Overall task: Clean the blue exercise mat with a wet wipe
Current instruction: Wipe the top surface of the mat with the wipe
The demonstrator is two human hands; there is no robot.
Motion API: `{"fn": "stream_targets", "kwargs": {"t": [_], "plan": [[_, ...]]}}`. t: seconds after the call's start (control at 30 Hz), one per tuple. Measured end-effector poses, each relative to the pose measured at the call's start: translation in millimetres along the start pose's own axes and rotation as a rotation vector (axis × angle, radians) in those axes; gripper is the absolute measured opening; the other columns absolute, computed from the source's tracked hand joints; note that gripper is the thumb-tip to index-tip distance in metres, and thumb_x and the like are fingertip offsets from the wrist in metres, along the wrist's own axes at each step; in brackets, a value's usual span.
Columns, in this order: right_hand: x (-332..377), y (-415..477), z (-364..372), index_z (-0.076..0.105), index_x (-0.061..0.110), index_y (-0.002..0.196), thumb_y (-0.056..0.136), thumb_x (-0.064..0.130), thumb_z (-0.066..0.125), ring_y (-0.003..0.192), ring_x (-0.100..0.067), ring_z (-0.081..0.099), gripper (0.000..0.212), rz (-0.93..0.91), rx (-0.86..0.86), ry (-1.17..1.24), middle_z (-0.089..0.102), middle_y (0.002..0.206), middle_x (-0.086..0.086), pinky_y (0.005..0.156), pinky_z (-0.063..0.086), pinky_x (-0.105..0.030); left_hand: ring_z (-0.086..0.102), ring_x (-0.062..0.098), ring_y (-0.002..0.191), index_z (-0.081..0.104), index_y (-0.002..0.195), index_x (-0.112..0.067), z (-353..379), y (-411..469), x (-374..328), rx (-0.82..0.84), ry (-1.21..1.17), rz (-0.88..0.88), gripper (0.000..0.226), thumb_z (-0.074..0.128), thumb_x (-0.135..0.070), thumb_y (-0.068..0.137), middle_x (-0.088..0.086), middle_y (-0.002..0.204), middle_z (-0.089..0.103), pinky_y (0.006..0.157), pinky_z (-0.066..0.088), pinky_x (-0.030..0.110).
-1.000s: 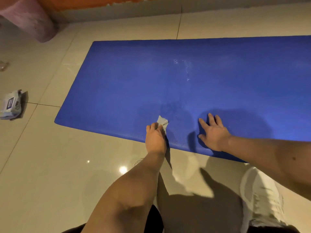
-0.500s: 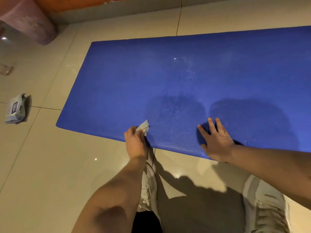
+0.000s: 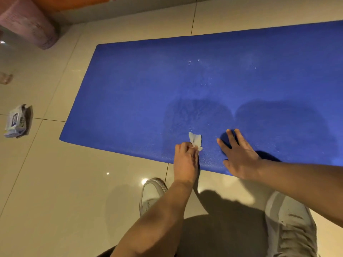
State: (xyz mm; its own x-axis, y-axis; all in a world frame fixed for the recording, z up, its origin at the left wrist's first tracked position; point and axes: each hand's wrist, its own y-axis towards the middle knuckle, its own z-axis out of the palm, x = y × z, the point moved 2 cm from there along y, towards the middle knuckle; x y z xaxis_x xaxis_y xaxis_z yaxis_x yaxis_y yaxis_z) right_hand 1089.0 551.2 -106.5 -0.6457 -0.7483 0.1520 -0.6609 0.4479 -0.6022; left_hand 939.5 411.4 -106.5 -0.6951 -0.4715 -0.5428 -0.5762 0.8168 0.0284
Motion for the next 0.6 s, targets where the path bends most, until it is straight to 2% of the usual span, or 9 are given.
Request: {"fn": "stream_targets", "kwargs": {"t": [0.07,0.2,0.27,0.33,0.4,0.47,0.53,0.57,0.6], "plan": [[1,-8,-8,-0.016,0.029,0.159,0.106,0.044,0.034,0.147,-0.038,-0.033,0.075,-0.015,0.018,0.006,-0.030,0.163,-0.011,0.126,0.004,-0.045,0.045,0.012,0.103,0.071,0.102,-0.007,-14,6,20,-0.033,0.032,-0.054,0.016,0.057,-0.015,0.100,-0.003,0.114,0.052,0.094,0.041,0.018],[1,-14,-14,-0.014,0.029,0.160,0.106,0.041,0.035,0.148,-0.035,-0.033,0.074,-0.023,0.038,0.036,-0.031,0.163,-0.007,0.126,0.005,-0.043,0.044,-0.011,0.091,0.067,0.098,-0.011,-57,17,72,-0.168,0.011,-0.344,0.012,0.054,-0.012,0.098,-0.002,0.111,0.052,0.082,0.040,0.010],[1,-14,-15,-0.013,0.028,0.160,0.106,0.040,0.036,0.148,-0.035,-0.032,0.075,-0.033,0.035,0.031,-0.030,0.163,-0.009,0.127,0.003,-0.044,0.041,-0.023,0.093,0.068,0.109,-0.009,-64,18,84,-0.176,0.028,-0.406,0.019,0.053,-0.018,0.101,-0.004,0.118,0.052,0.082,0.033,-0.002],[0,-15,-16,-0.012,0.027,0.161,0.105,0.040,0.036,0.149,-0.036,-0.031,0.075,-0.052,0.026,0.018,-0.029,0.163,-0.012,0.127,0.002,-0.044,0.045,-0.016,0.106,0.065,0.124,-0.008,-58,15,83,-0.169,0.123,-0.415,0.028,0.051,-0.020,0.103,-0.002,0.132,0.053,0.089,0.025,-0.006],[-1,-17,-17,-0.012,0.025,0.160,0.106,0.040,0.036,0.149,-0.037,-0.030,0.074,-0.064,0.024,0.003,-0.029,0.163,-0.013,0.126,0.001,-0.045,0.051,0.005,0.123,0.062,0.127,-0.005,-46,8,69,-0.155,0.099,-0.403,0.031,0.048,-0.018,0.103,0.003,0.139,0.055,0.104,0.034,0.005],[-1,-17,-18,-0.013,0.024,0.161,0.106,0.040,0.035,0.149,-0.039,-0.029,0.074,-0.071,0.022,-0.009,-0.028,0.163,-0.015,0.126,0.001,-0.045,0.058,0.018,0.117,0.062,0.119,-0.008,-33,-1,45,-0.130,-0.003,-0.378,0.025,0.046,-0.014,0.101,0.003,0.125,0.062,0.100,0.048,0.027],[0,-18,-19,-0.014,0.022,0.160,0.106,0.041,0.034,0.149,-0.041,-0.028,0.075,-0.078,0.026,-0.028,-0.028,0.163,-0.016,0.126,0.001,-0.046,0.058,0.002,0.096,0.061,0.108,-0.013,-22,-8,17,-0.079,-0.014,-0.277,0.017,0.048,-0.007,0.099,-0.013,0.105,0.059,0.083,0.048,0.024],[1,-18,-18,-0.014,0.022,0.160,0.106,0.041,0.034,0.149,-0.041,-0.028,0.075,-0.078,0.026,-0.034,-0.027,0.163,-0.016,0.126,0.002,-0.047,0.054,-0.006,0.095,0.061,0.106,-0.014,-17,-12,7,-0.046,-0.042,-0.230,0.016,0.048,-0.006,0.099,-0.023,0.104,0.055,0.084,0.044,0.021],[1,-18,-18,-0.014,0.022,0.160,0.106,0.041,0.034,0.149,-0.041,-0.028,0.075,-0.078,0.026,-0.032,-0.027,0.163,-0.016,0.126,0.002,-0.047,0.050,-0.014,0.106,0.063,0.109,-0.013,-12,-15,1,-0.002,-0.063,-0.205,0.017,0.049,-0.008,0.101,-0.028,0.113,0.053,0.094,0.041,0.019]]}}
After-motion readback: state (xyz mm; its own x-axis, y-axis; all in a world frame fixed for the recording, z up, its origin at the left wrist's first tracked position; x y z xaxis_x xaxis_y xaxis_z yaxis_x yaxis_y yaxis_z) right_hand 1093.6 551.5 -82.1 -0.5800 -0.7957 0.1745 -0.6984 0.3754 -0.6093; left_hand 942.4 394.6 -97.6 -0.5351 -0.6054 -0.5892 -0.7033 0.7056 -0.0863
